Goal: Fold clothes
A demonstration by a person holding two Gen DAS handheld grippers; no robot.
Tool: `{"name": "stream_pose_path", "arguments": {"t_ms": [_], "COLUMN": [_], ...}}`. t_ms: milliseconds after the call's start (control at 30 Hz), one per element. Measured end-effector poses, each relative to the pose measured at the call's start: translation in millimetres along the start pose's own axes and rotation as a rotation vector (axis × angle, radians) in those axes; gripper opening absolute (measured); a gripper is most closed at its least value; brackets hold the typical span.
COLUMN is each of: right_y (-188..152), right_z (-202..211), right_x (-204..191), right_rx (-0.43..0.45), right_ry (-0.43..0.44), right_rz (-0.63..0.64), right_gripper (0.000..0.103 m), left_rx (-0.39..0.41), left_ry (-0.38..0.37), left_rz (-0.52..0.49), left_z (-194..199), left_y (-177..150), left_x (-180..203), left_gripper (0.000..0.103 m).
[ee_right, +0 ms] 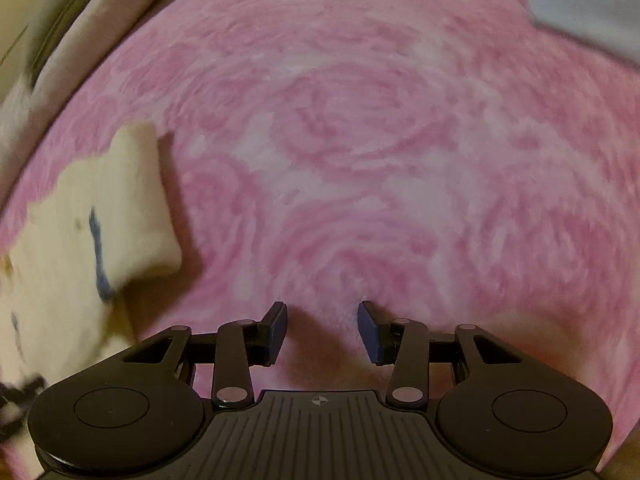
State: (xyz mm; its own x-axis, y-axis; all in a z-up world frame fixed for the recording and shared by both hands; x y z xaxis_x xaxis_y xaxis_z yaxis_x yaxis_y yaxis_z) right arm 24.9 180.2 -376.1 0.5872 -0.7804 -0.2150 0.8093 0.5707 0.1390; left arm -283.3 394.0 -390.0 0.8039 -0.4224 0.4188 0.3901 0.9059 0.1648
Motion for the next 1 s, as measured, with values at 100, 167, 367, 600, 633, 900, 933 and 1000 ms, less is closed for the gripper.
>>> {"name": "stream_pose_path", "arguments": {"t_ms": [100,167,367,600,633,900,933,1000], "right_y": [-8,-11,-11,-10,-10,-9,-9,-10], "right_z": [-2,2,0,-4,-4,-6,-4,2], "right_x": [2,9,7,-1,-2,-11,-15,-25], "right_rx": [0.005,-0.003,-0.011,-0.012,-0.013,-0.017,-0.013,0.015], "right_ry": [-0.049,-0.064,-0.086,-0.135,-0.14,-0.196,-0.202,-0.183], "right_rz": [0.068,0.079,0.06,0.08,0.084,0.132,0.152,0.217], "right_gripper": [0.046,0.047,0.05,0.051,0.051,0.051,0.051,0.051], "left_rx": [0.104,0.198,0.267,0.166,0.166,0.082,0.093,0.135], "left_ry": [0.025,0.103,0.328,0.394,0.4,0.51,0.524,0.538], "left_rz": [-0.082,-0.147,-0.246,-0.264,-0.262,-0.265,-0.25,-0.214], "left_z": [43,75,113,81,80,53,60,76], "left_y": [10,21,56,51,49,44,43,38], "left_x": [1,-4,-51,-86,-89,-116,-115,-111], "left_gripper": [0.004,0.004,0.004,0.004,0.004,0.014,0.016,0.015]}}
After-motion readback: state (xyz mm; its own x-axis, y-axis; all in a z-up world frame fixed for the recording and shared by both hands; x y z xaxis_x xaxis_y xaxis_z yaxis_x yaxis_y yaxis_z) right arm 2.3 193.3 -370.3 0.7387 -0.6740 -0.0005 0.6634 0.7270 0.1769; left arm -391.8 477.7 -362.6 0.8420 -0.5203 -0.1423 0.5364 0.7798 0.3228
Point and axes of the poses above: each gripper's, at about its wrist camera, not at the fingertips, and z roughly against the way its jaws point, x to its right, y to its top, the point moved 2 cm from there along -z, roughly the way its jaws point, and after that the axes turned 9 degrees about -x, right-handed, at the moved point
